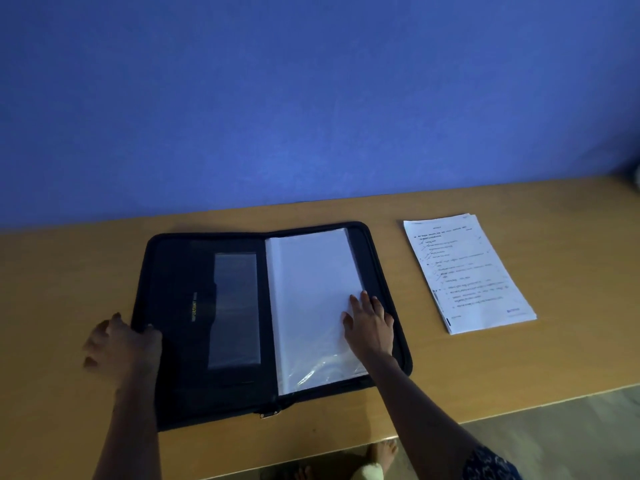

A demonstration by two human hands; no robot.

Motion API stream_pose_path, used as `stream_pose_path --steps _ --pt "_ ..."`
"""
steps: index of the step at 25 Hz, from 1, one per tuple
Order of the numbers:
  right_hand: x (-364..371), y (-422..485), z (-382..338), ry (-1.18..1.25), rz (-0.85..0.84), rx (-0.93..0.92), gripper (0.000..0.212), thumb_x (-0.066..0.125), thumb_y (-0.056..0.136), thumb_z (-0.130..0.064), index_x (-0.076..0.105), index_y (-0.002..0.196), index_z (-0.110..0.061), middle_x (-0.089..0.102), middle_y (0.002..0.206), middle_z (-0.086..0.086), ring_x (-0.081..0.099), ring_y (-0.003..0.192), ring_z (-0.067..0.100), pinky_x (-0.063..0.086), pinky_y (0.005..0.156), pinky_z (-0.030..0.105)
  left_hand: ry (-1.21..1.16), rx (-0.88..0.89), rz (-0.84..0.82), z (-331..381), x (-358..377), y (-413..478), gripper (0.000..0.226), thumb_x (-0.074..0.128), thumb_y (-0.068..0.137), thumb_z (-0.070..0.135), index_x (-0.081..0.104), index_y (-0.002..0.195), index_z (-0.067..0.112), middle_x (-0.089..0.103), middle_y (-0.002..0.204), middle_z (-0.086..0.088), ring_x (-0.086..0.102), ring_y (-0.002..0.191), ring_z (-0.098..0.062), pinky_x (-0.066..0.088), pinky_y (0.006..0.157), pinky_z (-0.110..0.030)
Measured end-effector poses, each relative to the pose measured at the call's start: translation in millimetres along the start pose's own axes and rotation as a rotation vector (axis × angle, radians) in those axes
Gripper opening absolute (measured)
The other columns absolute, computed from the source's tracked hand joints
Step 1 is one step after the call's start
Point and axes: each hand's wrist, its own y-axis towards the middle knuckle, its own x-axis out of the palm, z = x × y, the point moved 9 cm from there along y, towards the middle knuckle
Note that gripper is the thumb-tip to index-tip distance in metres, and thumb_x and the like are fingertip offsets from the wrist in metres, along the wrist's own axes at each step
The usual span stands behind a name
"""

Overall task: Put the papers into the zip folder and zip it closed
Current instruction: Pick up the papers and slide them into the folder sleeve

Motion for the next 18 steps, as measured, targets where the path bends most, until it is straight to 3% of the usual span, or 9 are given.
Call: stream_pose_path --steps 3,7,10,13,15,18 --pt "-21 9 9 0.131 0.097 0.004 0.045 0.038 0.099 -0.035 0.044 0.141 -0.021 0.05 0.144 0.002 0.041 0.134 0.025 0.034 0.105 0.044 -0.152 0.258 0.121 75 6 -38 0.05 0.061 0.086 0.012 0.048 0.132 0.002 0.041 0.14 -0.026 0.032 0.128 -0.045 0.026 0.103 -0.06" --pt "-65 36 54 0.274 0.2 0.064 0.038 0.043 0.098 -0.03 0.054 0.132 -0.019 0.065 0.126 0.004 0.051 0.12 0.028 0.04 0.096 0.042 -0.437 0.423 -0.04 185 55 -116 0.038 0.06 0.087 0.007 0.059 0.125 0.005 0.058 0.125 -0.024 0.053 0.114 -0.041 0.043 0.095 -0.046" --pt "-95 64 121 0.335 0.237 0.2 0.039 0.048 0.094 -0.027 0.055 0.131 -0.015 0.061 0.128 0.008 0.045 0.121 0.029 0.04 0.096 0.044 -0.631 0.365 -0.348 261 107 -189 0.029 0.06 0.089 0.01 0.066 0.117 0.01 0.067 0.116 -0.012 0.064 0.106 -0.029 0.047 0.091 -0.034" --pt "-115 90 207 0.279 0.211 0.354 0.048 0.055 0.092 -0.033 0.049 0.134 -0.009 0.047 0.142 0.013 0.035 0.13 0.032 0.037 0.101 0.047 -0.541 0.303 -0.687 322 179 -264 0.028 0.061 0.088 0.019 0.068 0.111 0.005 0.069 0.109 -0.014 0.063 0.105 -0.03 0.048 0.084 -0.035" --pt "-124 103 260 0.241 0.175 0.438 0.061 0.058 0.09 -0.039 0.041 0.138 -0.005 0.036 0.148 0.017 0.029 0.135 0.034 0.035 0.104 0.047 -0.479 0.26 -0.794 351 217 -299 0.032 0.06 0.086 0.022 0.063 0.103 -0.005 0.066 0.105 -0.023 0.064 0.097 -0.034 0.051 0.076 -0.038" --pt "-125 115 320 0.293 0.119 0.557 0.078 0.064 0.084 -0.049 0.036 0.139 -0.002 0.034 0.146 0.02 0.03 0.133 0.038 0.035 0.104 0.047 -0.348 0.242 -0.798 376 250 -328 0.021 0.058 0.085 0.021 0.062 0.091 0.001 0.067 0.099 -0.014 0.063 0.083 -0.026 0.042 0.06 -0.028"
